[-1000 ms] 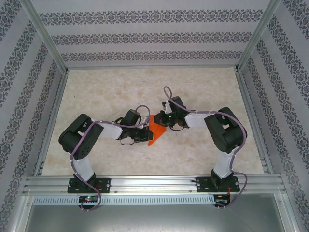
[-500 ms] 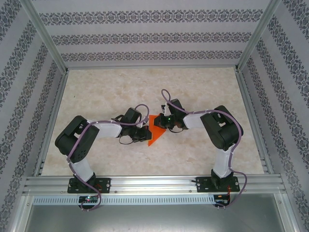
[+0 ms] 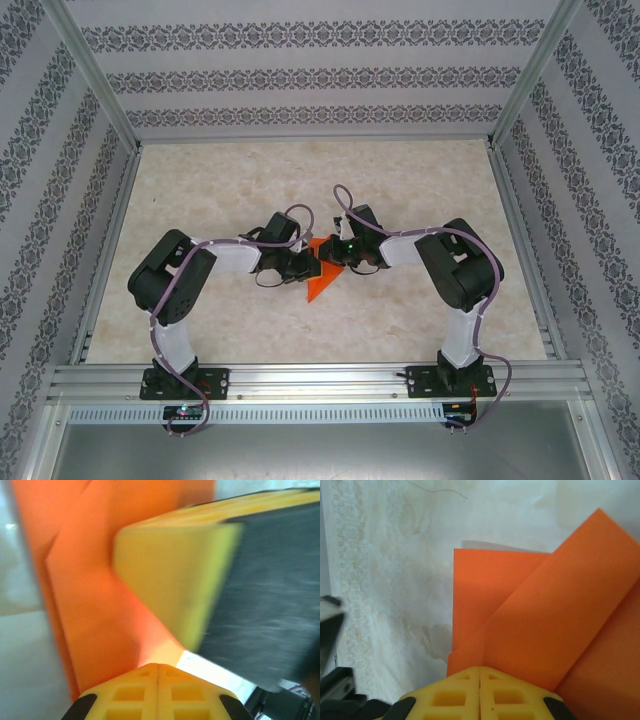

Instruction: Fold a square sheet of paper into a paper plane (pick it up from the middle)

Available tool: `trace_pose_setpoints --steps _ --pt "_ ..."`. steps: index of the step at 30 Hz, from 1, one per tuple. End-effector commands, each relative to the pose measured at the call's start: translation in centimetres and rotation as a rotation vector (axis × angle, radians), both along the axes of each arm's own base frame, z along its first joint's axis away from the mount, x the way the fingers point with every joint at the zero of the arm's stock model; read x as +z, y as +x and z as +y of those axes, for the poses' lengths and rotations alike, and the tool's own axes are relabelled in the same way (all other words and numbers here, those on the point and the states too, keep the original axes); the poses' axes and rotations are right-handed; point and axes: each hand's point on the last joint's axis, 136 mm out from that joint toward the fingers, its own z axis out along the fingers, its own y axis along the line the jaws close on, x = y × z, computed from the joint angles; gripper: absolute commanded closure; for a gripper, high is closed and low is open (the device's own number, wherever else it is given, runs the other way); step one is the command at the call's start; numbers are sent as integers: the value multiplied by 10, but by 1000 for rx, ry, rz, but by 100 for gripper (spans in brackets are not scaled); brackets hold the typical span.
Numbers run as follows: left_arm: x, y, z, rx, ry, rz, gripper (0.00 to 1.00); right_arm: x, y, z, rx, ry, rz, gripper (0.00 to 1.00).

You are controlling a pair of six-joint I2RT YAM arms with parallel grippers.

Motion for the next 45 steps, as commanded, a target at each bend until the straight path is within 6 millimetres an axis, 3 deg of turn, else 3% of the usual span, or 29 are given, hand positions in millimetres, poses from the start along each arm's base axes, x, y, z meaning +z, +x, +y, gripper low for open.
trace_pose_setpoints --steps 1,7,14,19,25,37,45 --pt "-18 -8 9 2 20 36 94 -54 -22 -26 -40 -163 100 93" --pt "-41 -42 36 -67 143 103 93 -55 -19 -27 -55 -173 99 92" --pt "-36 -69 37 -181 123 147 91 -58 -17 -28 -71 -185 107 92" --pt "-29 -80 29 -233 69 160 89 -61 -17 -29 -82 -192 111 92" --pt "-33 -98 32 -258 52 197 88 -63 -17 -31 -89 -201 112 92" --pt "-44 -125 45 -323 152 222 88 -64 -19 -31 -88 -208 114 92" --pt "-39 -132 49 -329 182 206 90 -64 -18 -31 -89 -210 114 92"
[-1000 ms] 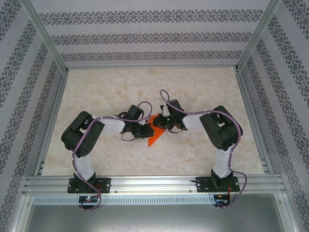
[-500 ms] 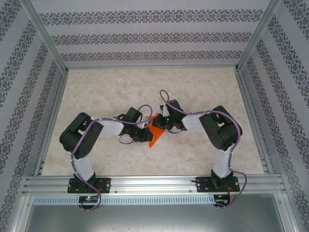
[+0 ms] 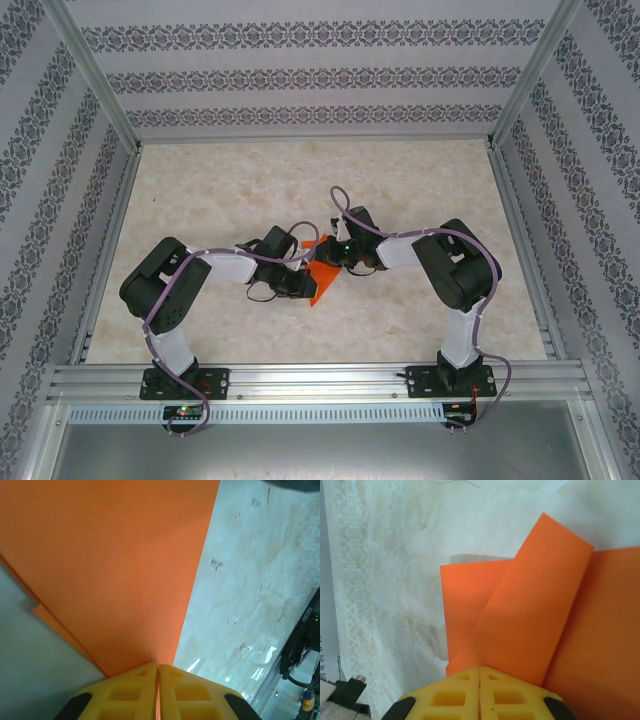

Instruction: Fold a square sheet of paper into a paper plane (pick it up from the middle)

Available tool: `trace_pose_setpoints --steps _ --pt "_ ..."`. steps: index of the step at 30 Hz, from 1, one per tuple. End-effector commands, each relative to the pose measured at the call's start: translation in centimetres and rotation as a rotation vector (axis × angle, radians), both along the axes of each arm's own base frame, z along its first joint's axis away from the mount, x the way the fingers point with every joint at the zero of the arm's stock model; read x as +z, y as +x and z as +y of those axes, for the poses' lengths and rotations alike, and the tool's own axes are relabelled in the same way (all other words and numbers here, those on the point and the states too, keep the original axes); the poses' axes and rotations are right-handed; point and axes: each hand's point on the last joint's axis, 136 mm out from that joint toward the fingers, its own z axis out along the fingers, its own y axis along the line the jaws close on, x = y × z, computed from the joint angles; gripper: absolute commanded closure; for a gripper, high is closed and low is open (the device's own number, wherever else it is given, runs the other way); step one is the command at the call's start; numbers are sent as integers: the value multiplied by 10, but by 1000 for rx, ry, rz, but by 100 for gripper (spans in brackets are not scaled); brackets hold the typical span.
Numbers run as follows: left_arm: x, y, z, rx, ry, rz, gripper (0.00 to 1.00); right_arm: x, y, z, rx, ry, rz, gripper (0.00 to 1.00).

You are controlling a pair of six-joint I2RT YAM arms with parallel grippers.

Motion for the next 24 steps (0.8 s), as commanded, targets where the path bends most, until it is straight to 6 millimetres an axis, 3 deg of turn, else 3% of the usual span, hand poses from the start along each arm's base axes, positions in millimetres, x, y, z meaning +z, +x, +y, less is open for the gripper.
trace_pose_setpoints --steps 1,5,12,24 --pt "-30 -73 37 -65 192 241 90 -64 -17 -38 -78 -215 113 92" --pt "-26 -73 32 -72 184 233 90 -63 -16 -37 -75 -217 110 92" --pt "-29 -91 29 -110 191 250 90 -65 -17 -38 -76 -220 113 92" --pt "-30 -110 38 -119 220 264 91 -66 -19 -39 -72 -226 116 92"
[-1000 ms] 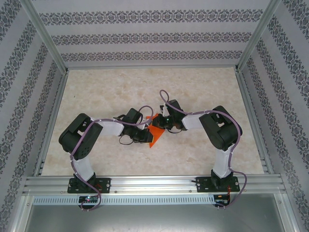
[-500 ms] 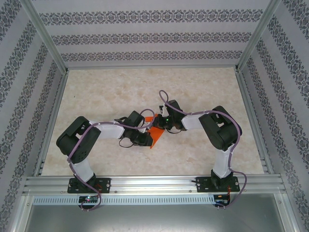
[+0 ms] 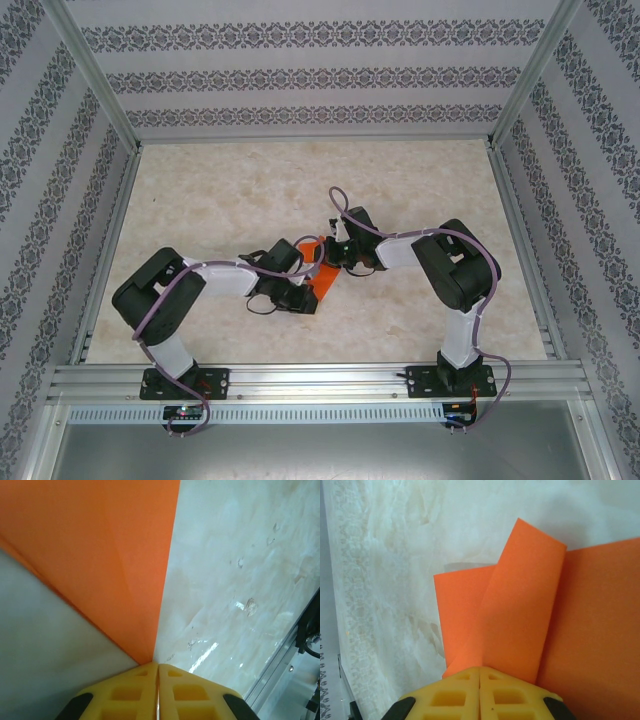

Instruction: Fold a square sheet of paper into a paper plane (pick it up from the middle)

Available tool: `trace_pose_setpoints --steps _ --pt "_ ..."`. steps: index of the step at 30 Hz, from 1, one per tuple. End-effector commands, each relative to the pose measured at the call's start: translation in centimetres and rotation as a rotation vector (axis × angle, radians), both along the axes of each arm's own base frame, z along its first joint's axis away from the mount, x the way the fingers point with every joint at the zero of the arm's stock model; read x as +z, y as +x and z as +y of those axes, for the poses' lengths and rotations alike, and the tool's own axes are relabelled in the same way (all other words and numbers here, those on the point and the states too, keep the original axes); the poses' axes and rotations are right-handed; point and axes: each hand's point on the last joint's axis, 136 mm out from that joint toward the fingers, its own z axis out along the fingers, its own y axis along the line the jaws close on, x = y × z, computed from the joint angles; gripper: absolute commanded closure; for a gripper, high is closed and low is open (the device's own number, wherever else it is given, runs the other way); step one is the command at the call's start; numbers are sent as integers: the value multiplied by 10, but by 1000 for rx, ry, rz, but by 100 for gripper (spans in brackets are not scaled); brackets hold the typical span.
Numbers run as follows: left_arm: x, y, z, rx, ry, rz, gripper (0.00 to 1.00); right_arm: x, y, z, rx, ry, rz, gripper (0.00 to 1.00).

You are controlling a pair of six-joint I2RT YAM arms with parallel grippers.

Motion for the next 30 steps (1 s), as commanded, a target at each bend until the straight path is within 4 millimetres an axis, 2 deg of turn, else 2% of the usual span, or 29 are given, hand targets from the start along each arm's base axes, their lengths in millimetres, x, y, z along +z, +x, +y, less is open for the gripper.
trace_pose_setpoints --steps 1,3,6,9,13,18,22,25,30 --pt "-26 -67 37 -44 165 240 92 -65 -16 -41 -79 -224 110 92" --pt "-15 -58 32 -25 143 191 94 -65 -17 -41 -77 -223 112 92" --pt "22 -36 17 -1 51 84 94 -63 -17 -39 -77 -212 113 92" --pt "52 -9 14 75 -10 -18 94 -62 -19 -42 -123 -196 134 92" --pt "72 29 14 203 -75 -99 92 -58 -26 -40 -242 -131 148 92" --pt "75 50 2 242 -124 -123 91 -59 -42 -36 -370 -102 158 92" --pt "66 57 -5 264 -134 -102 91 -60 -51 -42 -470 -115 157 92" --pt "49 61 3 301 -78 -99 92 -53 -52 -44 -521 -98 134 92" --pt "28 64 18 374 0 -110 94 -42 -49 -42 -493 -104 103 91"
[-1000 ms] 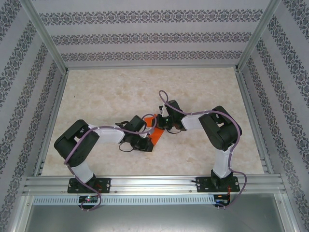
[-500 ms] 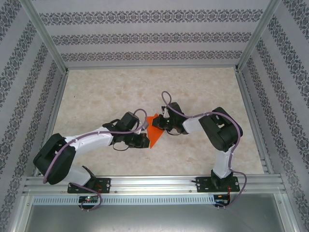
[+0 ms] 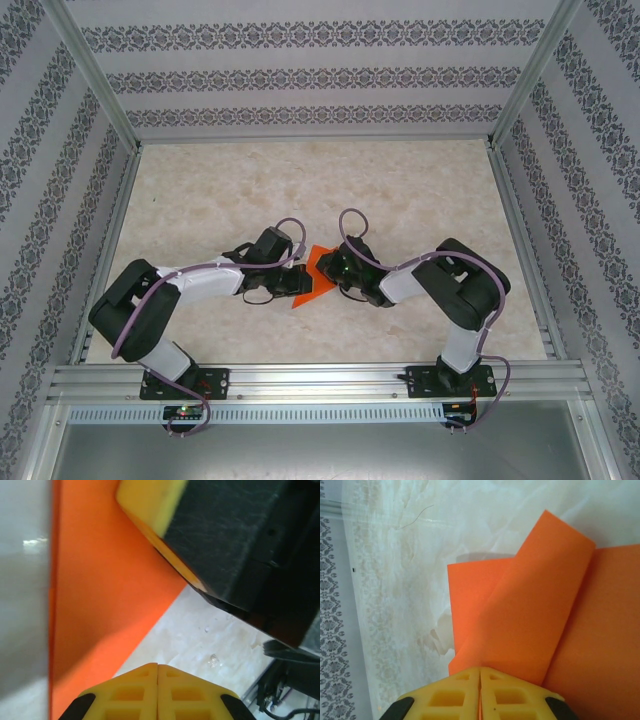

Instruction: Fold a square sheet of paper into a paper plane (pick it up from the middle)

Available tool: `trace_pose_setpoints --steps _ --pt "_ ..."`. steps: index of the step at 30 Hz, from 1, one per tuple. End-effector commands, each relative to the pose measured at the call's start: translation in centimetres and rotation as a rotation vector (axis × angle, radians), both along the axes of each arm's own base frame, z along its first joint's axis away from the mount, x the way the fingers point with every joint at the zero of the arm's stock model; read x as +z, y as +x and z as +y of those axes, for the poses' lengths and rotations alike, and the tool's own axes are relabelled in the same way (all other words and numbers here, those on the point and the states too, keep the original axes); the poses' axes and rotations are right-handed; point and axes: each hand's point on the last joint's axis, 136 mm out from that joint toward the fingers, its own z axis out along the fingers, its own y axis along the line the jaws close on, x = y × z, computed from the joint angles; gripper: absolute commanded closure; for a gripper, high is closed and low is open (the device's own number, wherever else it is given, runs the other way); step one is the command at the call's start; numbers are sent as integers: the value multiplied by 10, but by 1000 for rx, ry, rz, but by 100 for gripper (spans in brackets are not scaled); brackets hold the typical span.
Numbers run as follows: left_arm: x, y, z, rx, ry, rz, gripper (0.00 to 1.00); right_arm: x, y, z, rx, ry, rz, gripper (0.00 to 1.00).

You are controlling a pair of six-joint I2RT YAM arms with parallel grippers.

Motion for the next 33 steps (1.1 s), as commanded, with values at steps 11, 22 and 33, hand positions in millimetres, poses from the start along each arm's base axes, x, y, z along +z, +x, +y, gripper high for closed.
trace_pose_setpoints --steps 11,22,33 --pt "-53 -12 23 53 93 62 98 -32 -19 -18 10 -139 101 88" --pt "-57 -15 33 30 173 63 99 15 -23 11 278 -138 9 87" --pt "-61 -15 34 21 186 67 100 -14 -41 23 306 -107 55 94"
